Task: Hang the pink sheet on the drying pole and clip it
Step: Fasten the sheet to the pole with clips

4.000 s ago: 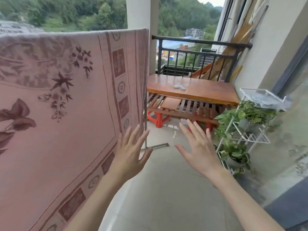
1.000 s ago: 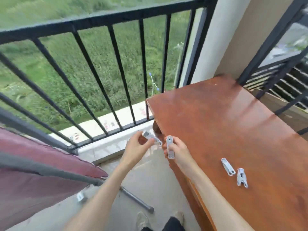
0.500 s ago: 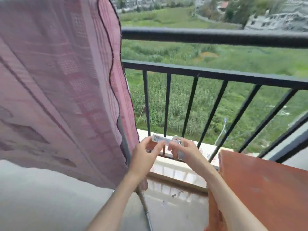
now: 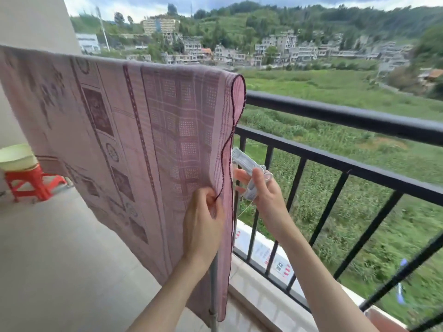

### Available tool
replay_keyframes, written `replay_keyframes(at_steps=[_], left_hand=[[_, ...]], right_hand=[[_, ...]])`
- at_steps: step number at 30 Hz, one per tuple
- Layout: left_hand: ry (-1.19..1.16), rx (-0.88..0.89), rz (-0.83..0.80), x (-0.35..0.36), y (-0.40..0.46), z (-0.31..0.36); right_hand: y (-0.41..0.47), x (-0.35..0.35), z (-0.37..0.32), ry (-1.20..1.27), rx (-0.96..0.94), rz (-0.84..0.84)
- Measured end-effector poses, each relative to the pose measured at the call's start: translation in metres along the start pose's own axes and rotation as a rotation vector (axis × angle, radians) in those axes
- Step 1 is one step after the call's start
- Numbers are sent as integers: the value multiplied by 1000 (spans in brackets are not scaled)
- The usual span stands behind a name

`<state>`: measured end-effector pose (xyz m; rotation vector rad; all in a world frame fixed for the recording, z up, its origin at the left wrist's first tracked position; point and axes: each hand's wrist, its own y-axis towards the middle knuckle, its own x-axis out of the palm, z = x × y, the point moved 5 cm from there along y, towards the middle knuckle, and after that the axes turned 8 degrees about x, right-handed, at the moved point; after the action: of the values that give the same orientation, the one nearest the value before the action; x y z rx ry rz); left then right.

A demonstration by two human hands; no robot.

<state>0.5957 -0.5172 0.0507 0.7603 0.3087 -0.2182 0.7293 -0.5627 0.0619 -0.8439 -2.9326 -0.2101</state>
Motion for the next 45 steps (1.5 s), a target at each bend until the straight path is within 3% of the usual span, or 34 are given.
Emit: replay_keyframes(at_steps=[2, 8, 16, 23, 38, 45], left_hand=[[-14, 6, 14, 0, -3, 3], [-57, 7, 10, 4, -7, 6], [-31, -66, 86, 14, -3, 4], [30, -52, 159, 14, -4, 6], [-24, -20, 130, 24, -11, 7], [71, 40, 184, 23, -10, 12]], right_hand=[[-1, 6, -1, -37, -19, -34], [5, 8, 2, 159, 45, -121], [5, 5, 10, 25, 92, -137], [10, 4, 17, 196, 193, -175], [2, -3, 22, 284, 145, -268], [-3, -11, 22, 196, 96, -140]])
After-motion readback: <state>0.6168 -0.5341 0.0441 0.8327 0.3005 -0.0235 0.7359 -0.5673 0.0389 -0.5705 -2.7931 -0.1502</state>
